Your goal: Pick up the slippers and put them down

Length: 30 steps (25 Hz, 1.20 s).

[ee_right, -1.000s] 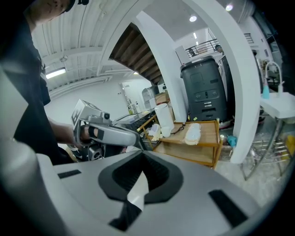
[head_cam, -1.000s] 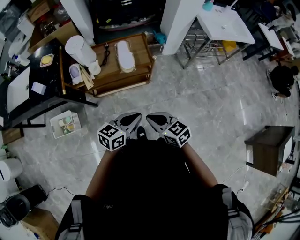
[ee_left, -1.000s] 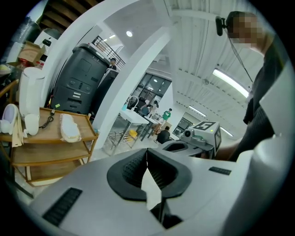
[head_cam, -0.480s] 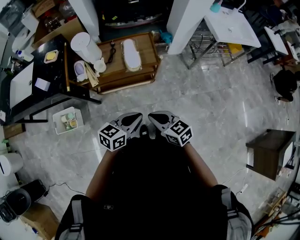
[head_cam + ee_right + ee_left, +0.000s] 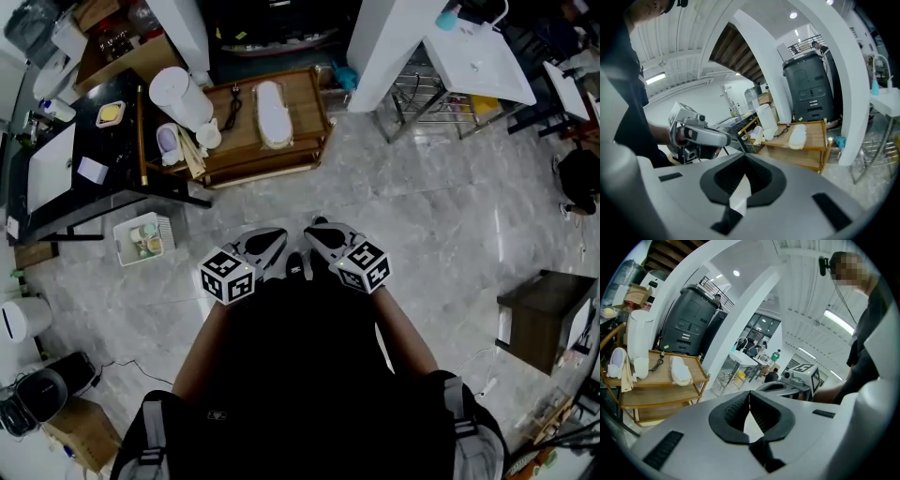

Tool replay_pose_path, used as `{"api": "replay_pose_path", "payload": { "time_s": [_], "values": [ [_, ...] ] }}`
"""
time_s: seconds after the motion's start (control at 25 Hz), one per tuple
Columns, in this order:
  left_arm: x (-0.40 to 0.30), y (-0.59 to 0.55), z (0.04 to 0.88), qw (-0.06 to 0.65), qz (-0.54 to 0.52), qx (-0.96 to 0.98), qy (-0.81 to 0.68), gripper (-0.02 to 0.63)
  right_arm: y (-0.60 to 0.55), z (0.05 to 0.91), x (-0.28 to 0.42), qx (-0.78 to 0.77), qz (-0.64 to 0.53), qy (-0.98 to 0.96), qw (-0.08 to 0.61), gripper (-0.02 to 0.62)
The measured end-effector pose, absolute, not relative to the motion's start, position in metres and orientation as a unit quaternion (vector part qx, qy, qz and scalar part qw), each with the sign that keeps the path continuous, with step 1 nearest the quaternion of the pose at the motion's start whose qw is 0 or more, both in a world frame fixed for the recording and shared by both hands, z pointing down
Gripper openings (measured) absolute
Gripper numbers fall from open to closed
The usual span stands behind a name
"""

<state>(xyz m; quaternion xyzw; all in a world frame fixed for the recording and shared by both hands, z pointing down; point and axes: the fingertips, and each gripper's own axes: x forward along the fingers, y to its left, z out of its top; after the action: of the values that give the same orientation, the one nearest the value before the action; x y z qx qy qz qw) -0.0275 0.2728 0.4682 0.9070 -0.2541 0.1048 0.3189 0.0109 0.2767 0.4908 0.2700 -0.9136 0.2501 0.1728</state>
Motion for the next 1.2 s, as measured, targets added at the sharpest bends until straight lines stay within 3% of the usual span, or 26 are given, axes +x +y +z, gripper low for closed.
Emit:
{"api": "replay_pose_path", "payload": {
  "time_s": [1.2],
  "values": [
    [-0.033,0.172,0.459,0.33,0.054,0.839,-0.43,0.012,0.155,0.484,-0.007,0.074,0.207,-0.953,0.207,0.008]
  ]
}}
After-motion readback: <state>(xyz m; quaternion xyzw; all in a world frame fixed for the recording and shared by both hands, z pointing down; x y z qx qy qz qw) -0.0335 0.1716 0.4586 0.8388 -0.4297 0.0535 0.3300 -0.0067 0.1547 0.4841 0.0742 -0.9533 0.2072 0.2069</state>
